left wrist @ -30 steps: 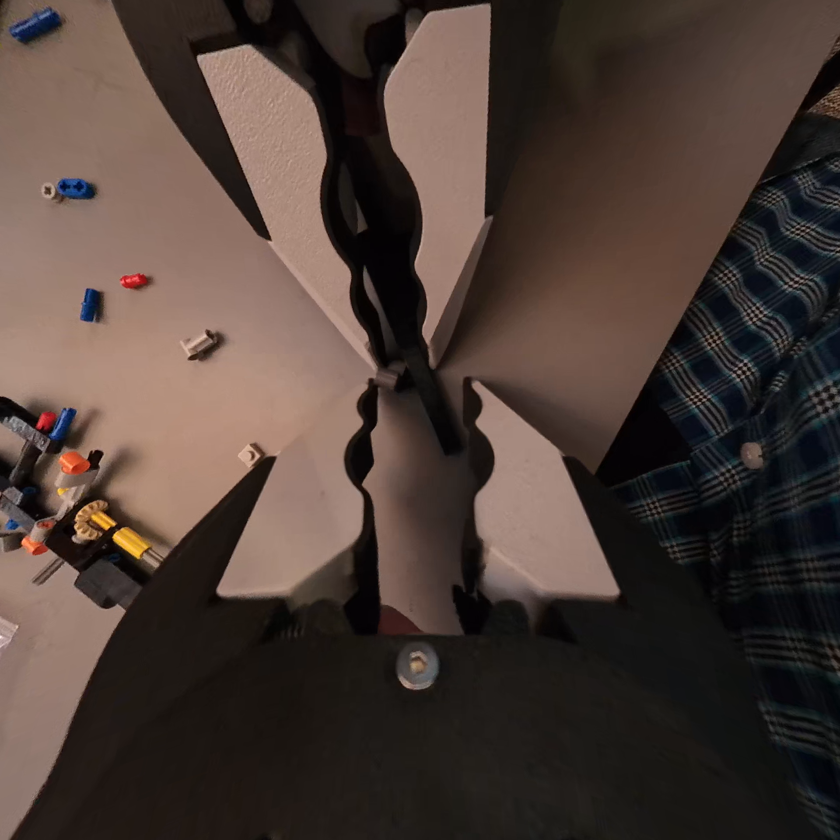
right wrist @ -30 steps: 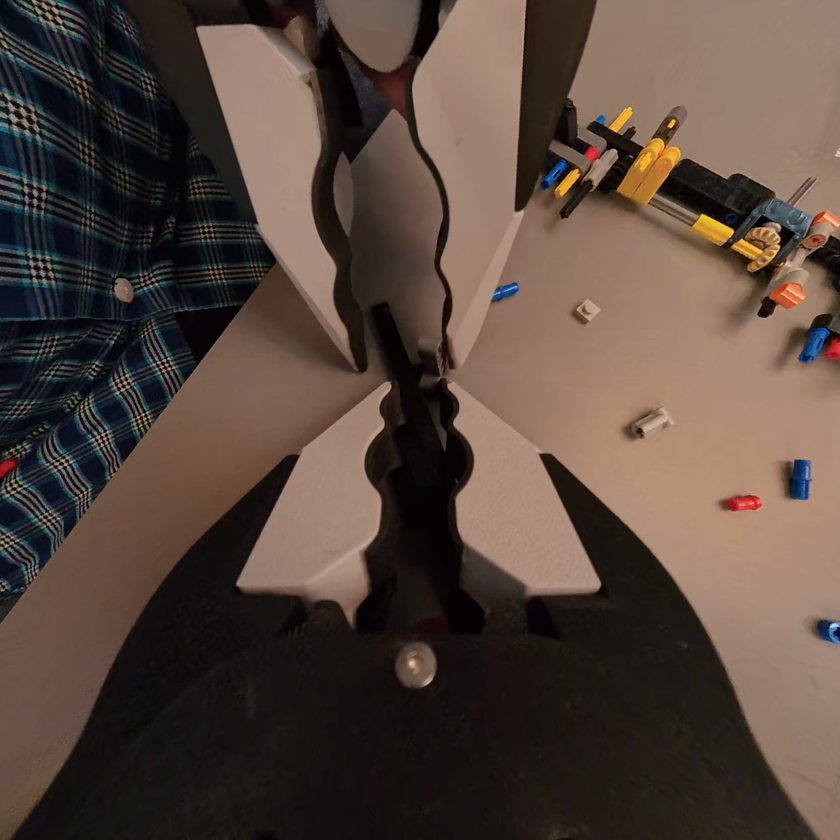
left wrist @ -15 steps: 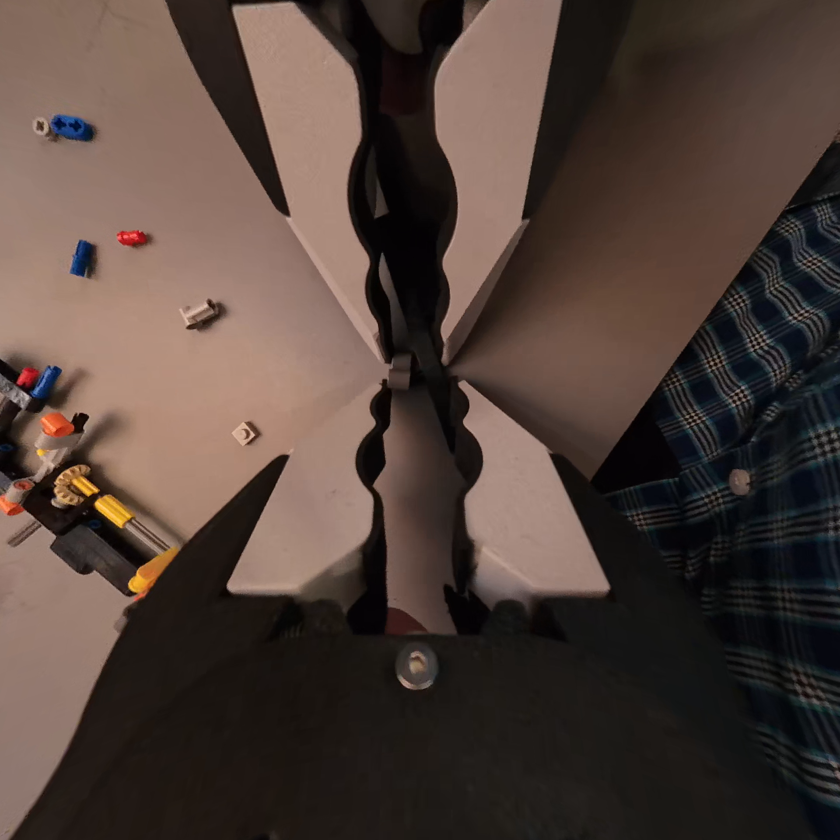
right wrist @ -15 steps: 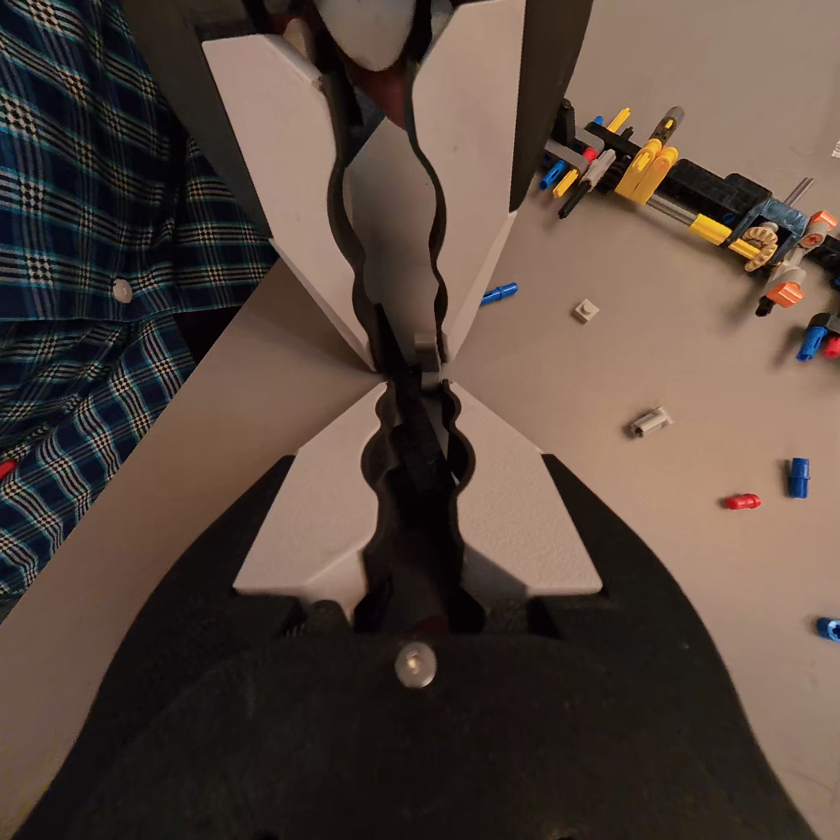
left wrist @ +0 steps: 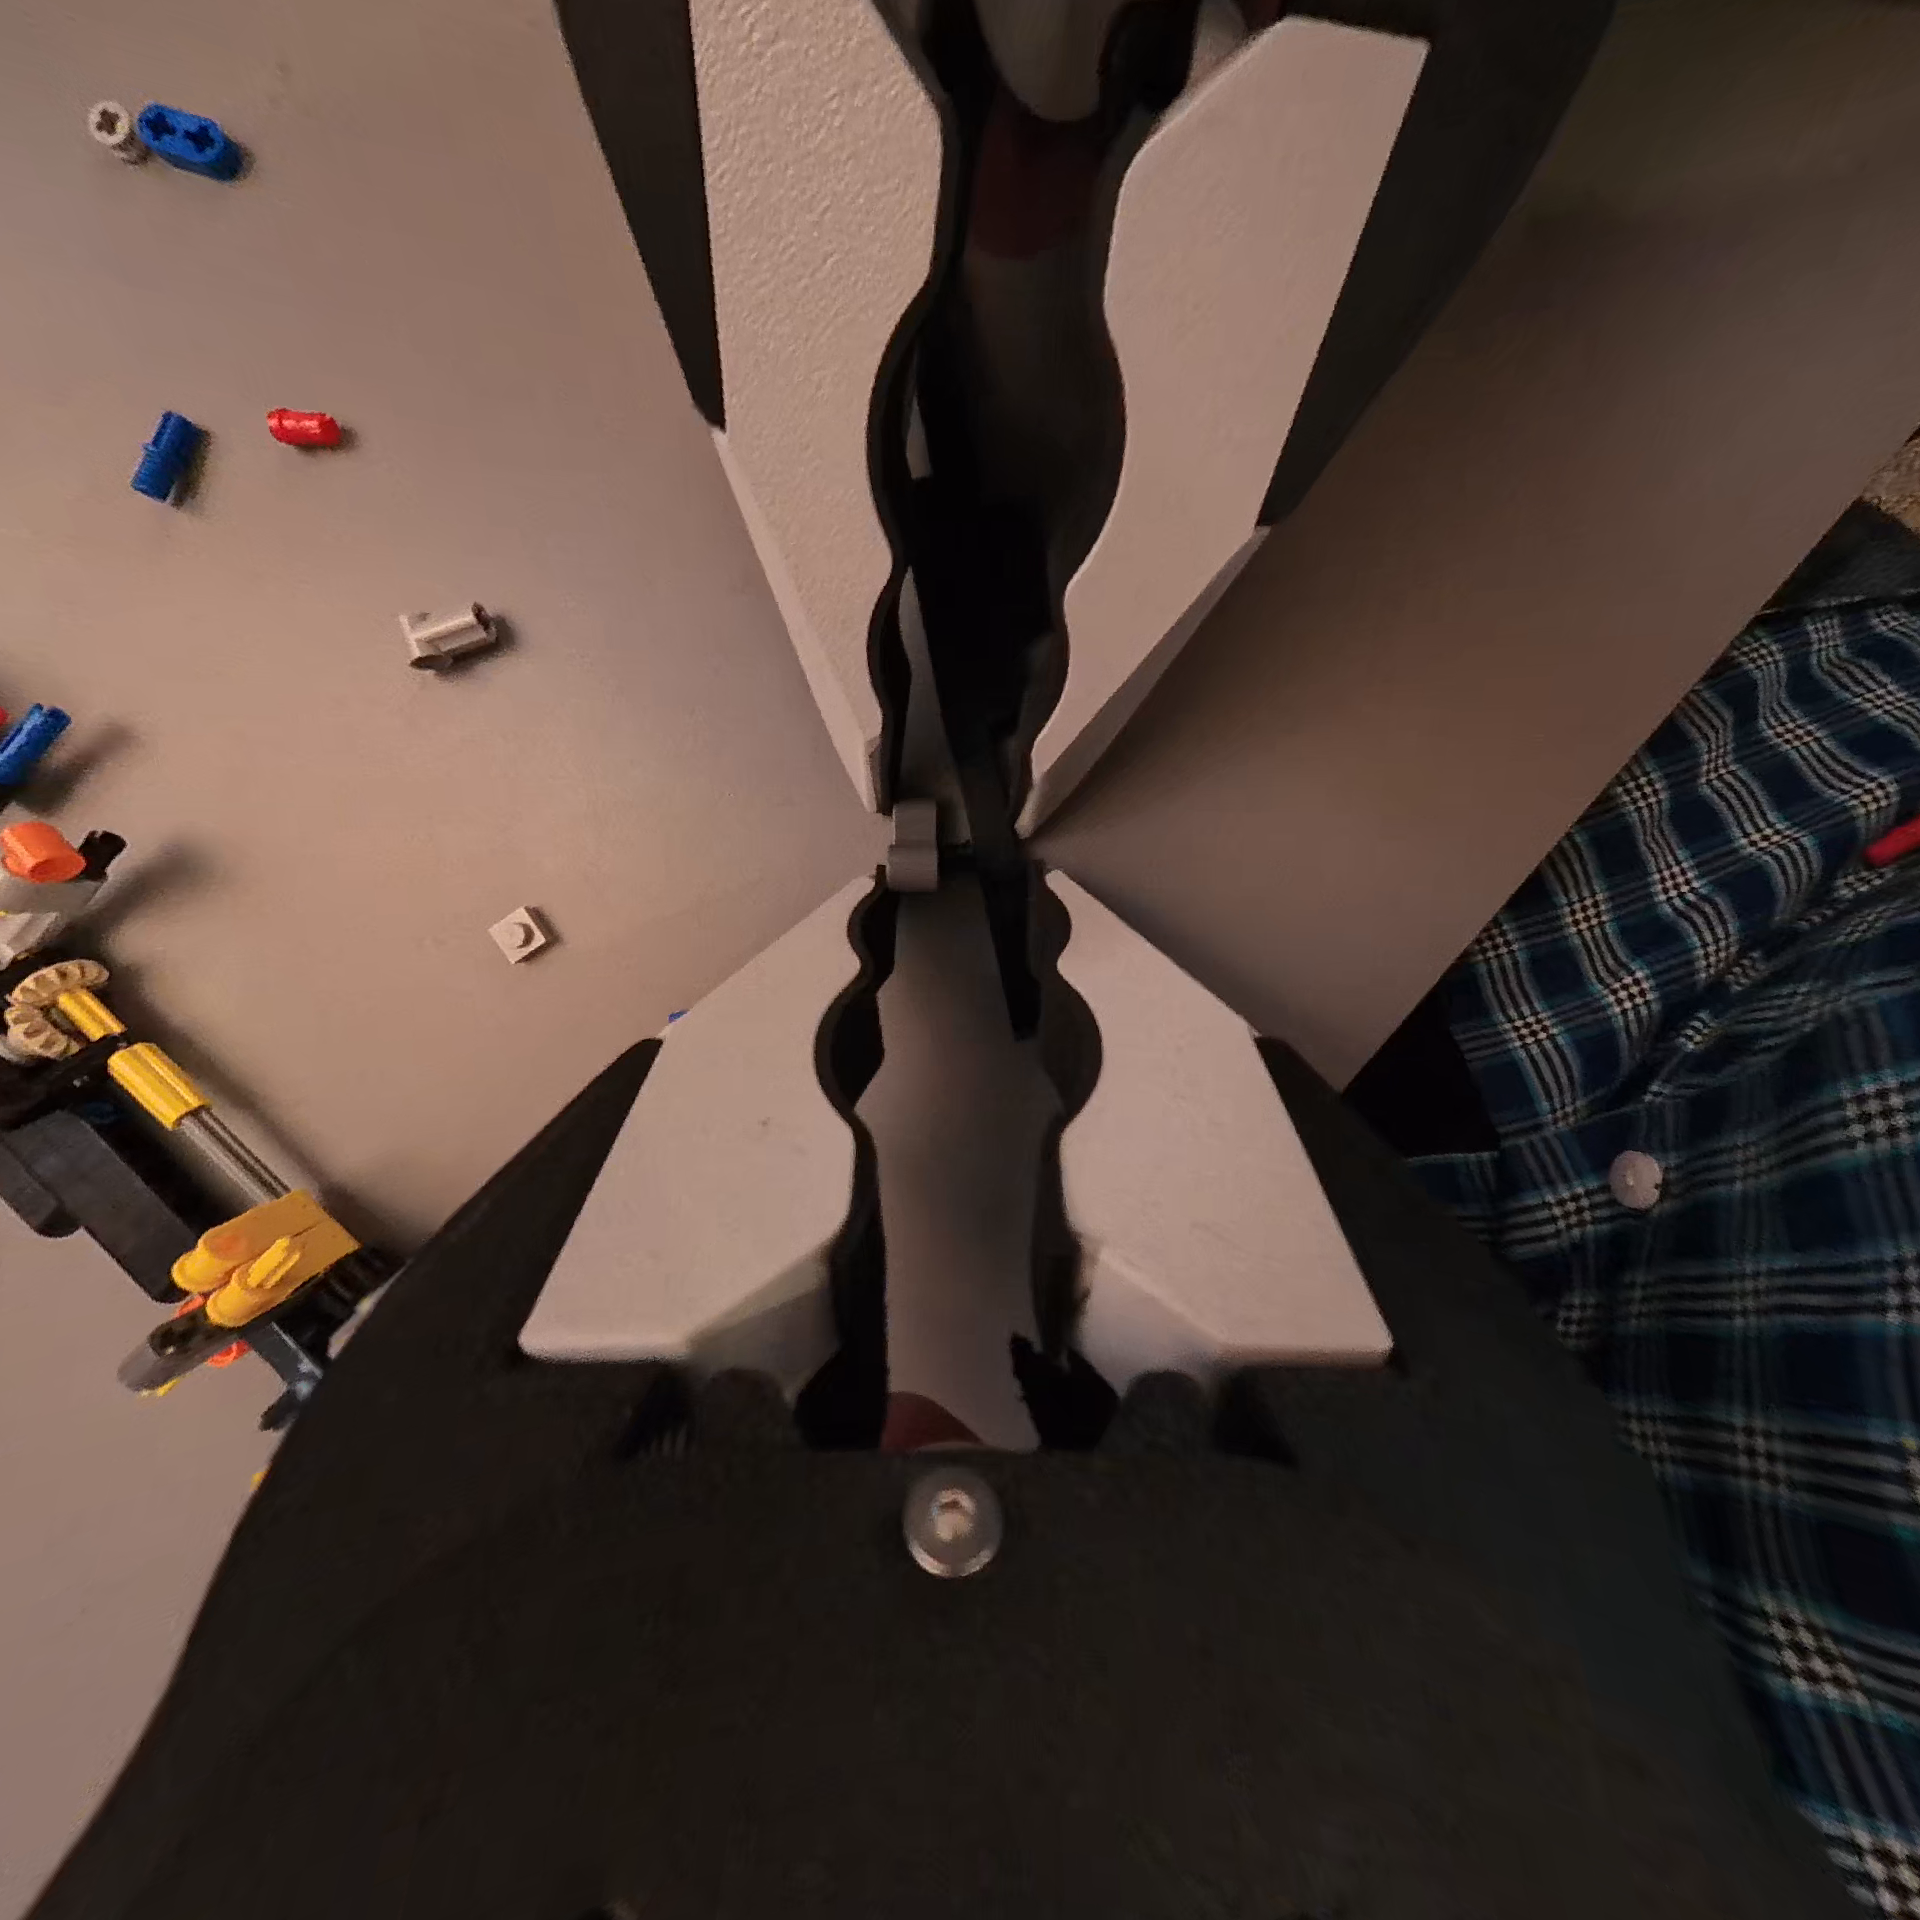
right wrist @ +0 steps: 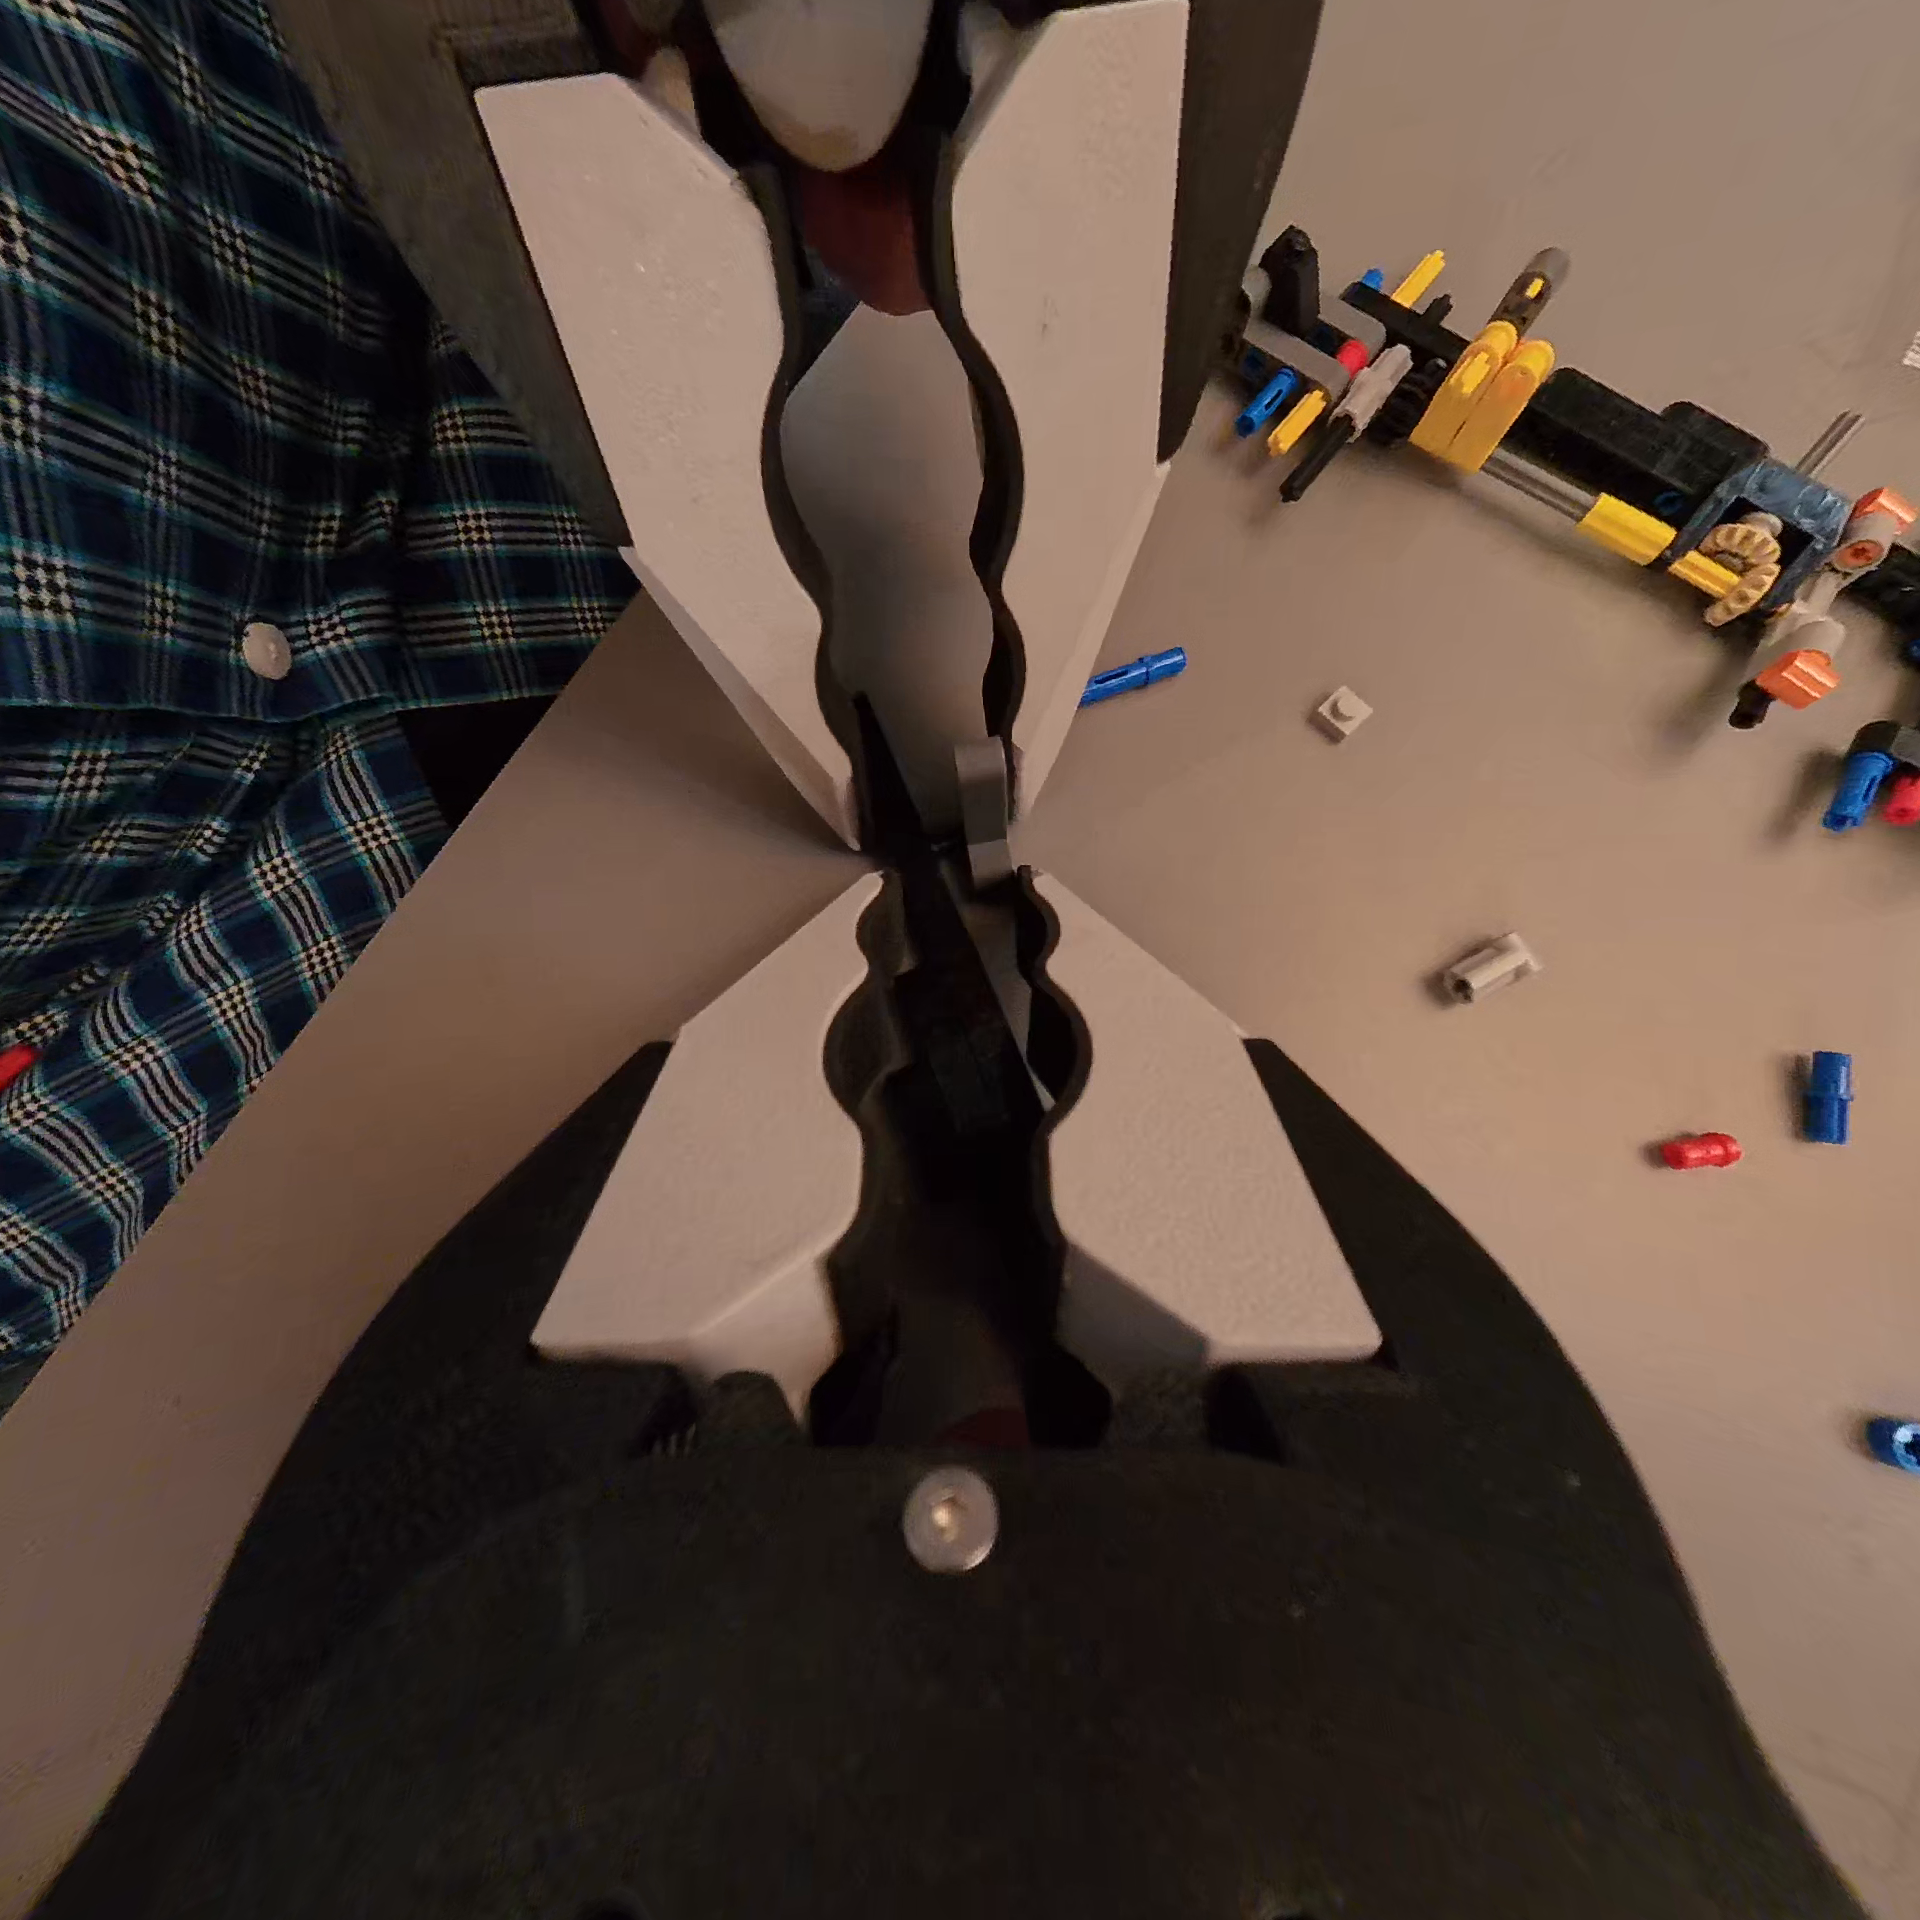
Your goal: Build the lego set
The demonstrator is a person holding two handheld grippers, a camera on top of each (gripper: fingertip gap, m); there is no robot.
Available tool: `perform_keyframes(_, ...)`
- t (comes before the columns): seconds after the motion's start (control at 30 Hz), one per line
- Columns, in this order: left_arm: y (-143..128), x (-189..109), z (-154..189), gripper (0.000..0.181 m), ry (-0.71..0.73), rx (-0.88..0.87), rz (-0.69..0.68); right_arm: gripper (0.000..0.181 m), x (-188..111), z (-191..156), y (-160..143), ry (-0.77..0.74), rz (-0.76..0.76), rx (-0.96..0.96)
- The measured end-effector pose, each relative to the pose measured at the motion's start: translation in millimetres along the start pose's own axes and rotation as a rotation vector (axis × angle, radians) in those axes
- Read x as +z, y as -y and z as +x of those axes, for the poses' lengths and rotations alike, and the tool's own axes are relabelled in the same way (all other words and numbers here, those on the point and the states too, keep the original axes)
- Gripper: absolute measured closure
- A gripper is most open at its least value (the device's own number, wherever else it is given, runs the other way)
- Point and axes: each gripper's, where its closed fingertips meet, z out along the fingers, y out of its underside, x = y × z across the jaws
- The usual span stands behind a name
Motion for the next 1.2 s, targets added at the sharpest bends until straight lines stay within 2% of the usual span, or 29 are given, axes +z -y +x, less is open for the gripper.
perform_keyframes(0.6,0.4,1.4,1.9,0.16,0.05,-0.034,0.054,0.158,1.8,-0.9,-1.7,0.017,-0.005,-0.02)
perform_keyframes(0.73,1.2,2.1,2.0,0.16,0.046,-0.039,0.07,0.165,2.5,-4.4,-1.4,0.025,-0.005,-0.045)
perform_keyframes(1.1,1.1,1.9,0.2,0.159,0.057,0.028,0.055,0.165,2.2,-4.5,-1.8,0.027,0.0,-0.027)
perform_keyframes(1.2,0.4,1.4,3.0,0.152,0.029,0.059,0.043,0.165,1.8,-4.6,-1.8,0.028,0.001,-0.022)
